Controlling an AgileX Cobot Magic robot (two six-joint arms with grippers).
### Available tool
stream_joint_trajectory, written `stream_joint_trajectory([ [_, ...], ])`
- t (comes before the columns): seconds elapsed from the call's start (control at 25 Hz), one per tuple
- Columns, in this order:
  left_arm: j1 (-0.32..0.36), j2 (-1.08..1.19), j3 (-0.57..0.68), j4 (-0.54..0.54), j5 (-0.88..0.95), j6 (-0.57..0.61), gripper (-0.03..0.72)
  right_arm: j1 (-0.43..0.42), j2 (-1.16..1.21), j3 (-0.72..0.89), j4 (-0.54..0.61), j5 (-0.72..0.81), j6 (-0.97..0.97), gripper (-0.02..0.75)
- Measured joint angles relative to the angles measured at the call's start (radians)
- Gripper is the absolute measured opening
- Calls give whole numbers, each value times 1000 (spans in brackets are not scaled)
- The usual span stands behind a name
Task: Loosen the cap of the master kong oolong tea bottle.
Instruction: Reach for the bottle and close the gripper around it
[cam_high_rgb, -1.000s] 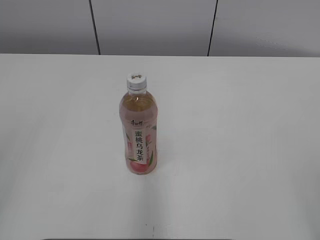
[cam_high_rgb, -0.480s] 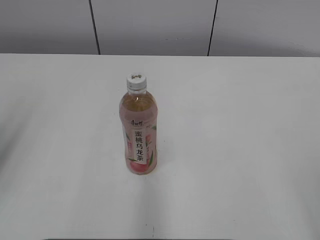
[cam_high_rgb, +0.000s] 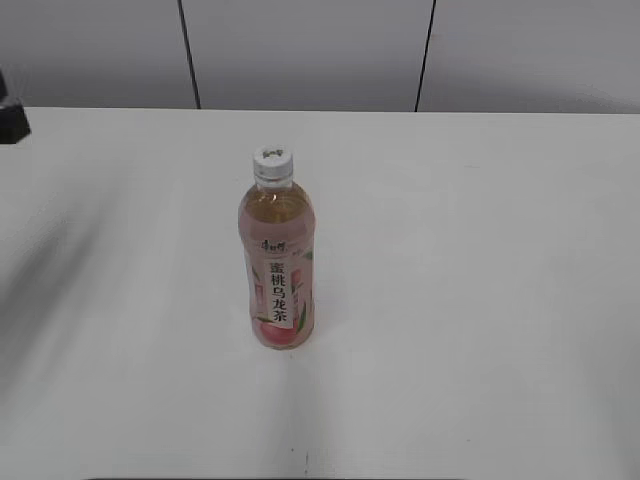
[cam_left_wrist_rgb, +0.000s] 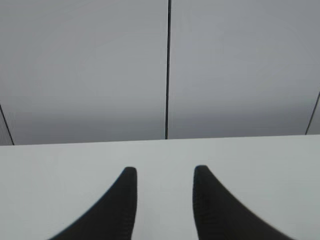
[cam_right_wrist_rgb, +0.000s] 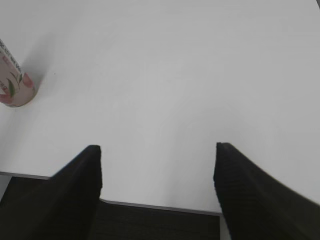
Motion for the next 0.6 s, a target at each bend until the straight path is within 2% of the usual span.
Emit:
stream_joint_trajectory([
  [0.16,-14,158,0,44,-111,-82,244,0,0,0,0,0,0,531],
  [0.28,-19,261,0,130,-200,-157,248,0,0,0,0,0,0,531],
  [0.48,-19,430,0,223,-360,-213,247,0,0,0,0,0,0,531],
  [0.6,-19,523,0,316,-446,-233,247,0,0,0,0,0,0,531],
])
